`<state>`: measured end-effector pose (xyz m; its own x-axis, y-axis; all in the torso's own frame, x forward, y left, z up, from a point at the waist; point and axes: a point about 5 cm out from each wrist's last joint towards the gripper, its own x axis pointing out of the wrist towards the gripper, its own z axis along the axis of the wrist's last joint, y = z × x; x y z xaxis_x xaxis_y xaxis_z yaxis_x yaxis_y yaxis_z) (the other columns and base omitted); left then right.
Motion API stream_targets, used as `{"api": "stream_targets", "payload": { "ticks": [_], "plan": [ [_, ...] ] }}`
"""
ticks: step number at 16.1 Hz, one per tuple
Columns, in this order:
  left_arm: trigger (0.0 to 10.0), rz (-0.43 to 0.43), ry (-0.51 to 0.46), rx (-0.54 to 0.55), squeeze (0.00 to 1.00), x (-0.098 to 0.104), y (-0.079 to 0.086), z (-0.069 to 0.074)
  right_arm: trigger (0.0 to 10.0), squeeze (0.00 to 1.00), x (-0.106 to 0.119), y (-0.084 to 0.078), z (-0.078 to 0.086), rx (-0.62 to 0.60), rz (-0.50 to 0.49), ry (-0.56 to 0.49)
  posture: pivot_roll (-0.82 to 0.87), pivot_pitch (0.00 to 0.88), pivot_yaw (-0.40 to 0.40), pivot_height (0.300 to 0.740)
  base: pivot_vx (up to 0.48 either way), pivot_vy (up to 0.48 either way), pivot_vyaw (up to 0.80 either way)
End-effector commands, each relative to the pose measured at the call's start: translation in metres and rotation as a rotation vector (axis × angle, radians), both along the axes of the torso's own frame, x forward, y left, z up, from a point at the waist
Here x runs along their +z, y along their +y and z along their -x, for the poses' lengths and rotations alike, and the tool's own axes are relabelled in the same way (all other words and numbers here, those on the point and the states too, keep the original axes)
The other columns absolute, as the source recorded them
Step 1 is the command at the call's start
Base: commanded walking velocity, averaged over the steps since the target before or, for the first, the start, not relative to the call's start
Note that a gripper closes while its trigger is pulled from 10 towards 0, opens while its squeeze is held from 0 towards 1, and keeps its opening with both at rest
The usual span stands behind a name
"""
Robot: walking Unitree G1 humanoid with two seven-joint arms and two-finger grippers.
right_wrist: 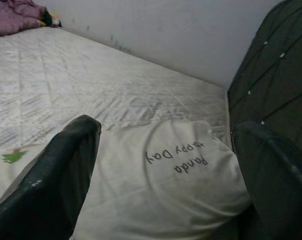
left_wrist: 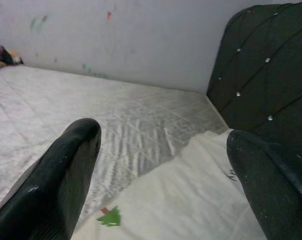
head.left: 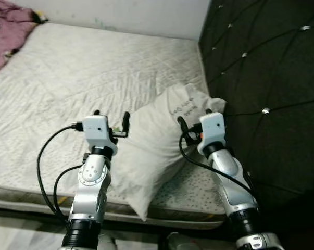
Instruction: Clean up the room
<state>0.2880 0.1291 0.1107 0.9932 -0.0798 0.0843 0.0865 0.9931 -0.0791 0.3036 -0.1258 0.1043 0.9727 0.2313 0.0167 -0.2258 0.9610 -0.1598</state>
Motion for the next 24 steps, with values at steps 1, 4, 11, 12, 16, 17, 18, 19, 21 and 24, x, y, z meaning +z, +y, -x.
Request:
{"api": "stream_targets", "payload": {
  "ticks": [1, 4, 11, 12, 16, 17, 18, 19, 21, 24],
  "plan": [
    [10.0, 0.016, 0.023, 0.007, 0.00, -0.0032, 0.0041, 0.0033, 10.0, 0.00, 0.0007, 0.0025, 0.0011, 0.005, -0.009, 0.006, 0.03, 0.000, -0.065, 0.740, 0.000, 0.000, 0.00],
    [10.0, 0.033, 0.014, -0.028, 0.00, -0.0002, 0.0005, 0.0034, 10.0, 0.00, 0.0005, 0.0027, 0.0020, 0.003, -0.012, 0.017, 0.03, 0.000, -0.060, 0.740, 0.000, 0.477, 0.00],
    [10.0, 0.000, 0.032, -0.009, 0.00, -0.0016, 0.0010, 0.0029, 10.0, 0.00, 0.0006, 0.0019, 0.0021, -0.004, -0.014, 0.021, 0.03, 0.000, -0.062, 0.740, 0.000, 0.411, 0.00],
    [10.0, -0.014, 0.032, 0.004, 0.00, -0.0015, 0.0021, 0.0026, 10.0, 0.00, 0.0000, 0.0020, 0.0019, -0.004, -0.016, 0.025, 0.03, 0.000, -0.062, 0.740, 0.000, 0.000, 0.00],
    [10.0, -0.008, 0.035, 0.001, 0.00, -0.0012, 0.0037, 0.0008, 10.0, 0.00, -0.0015, 0.0021, 0.0010, -0.011, -0.017, 0.039, 0.03, 0.000, -0.060, 0.740, 0.000, 0.000, -0.40],
    [10.0, -0.023, 0.025, -0.001, 0.00, -0.0004, 0.0047, 0.0005, 10.0, 0.00, -0.0013, 0.0021, 0.0009, -0.012, -0.018, 0.038, 0.03, 0.000, -0.059, 0.740, 0.000, 0.000, -0.80],
    [10.0, -0.017, 0.031, 0.004, 0.00, -0.0010, 0.0057, 0.0001, 10.0, 0.00, -0.0012, 0.0022, 0.0008, -0.013, -0.018, 0.037, 0.03, 0.000, -0.058, 0.740, 0.000, 0.000, -0.80],
    [10.0, -0.019, 0.035, 0.009, 0.00, -0.0013, 0.0065, -0.0005, 10.0, 0.00, -0.0010, 0.0021, 0.0008, -0.014, -0.019, 0.037, 0.03, 0.000, -0.058, 0.740, 0.000, 0.000, -0.80],
    [10.0, -0.022, 0.035, 0.006, 0.00, -0.0011, 0.0064, -0.0005, 10.0, 0.00, -0.0010, 0.0024, 0.0007, -0.013, -0.022, 0.038, 0.03, 0.000, -0.058, 0.740, 0.000, 0.000, -0.58],
    [10.0, -0.020, 0.034, -0.001, 0.00, -0.0007, 0.0060, -0.0007, 10.0, 0.00, -0.0007, 0.0029, 0.0006, -0.011, -0.022, 0.039, 0.03, 0.000, -0.058, 0.740, 0.000, 0.000, 0.00]
  ]
}}
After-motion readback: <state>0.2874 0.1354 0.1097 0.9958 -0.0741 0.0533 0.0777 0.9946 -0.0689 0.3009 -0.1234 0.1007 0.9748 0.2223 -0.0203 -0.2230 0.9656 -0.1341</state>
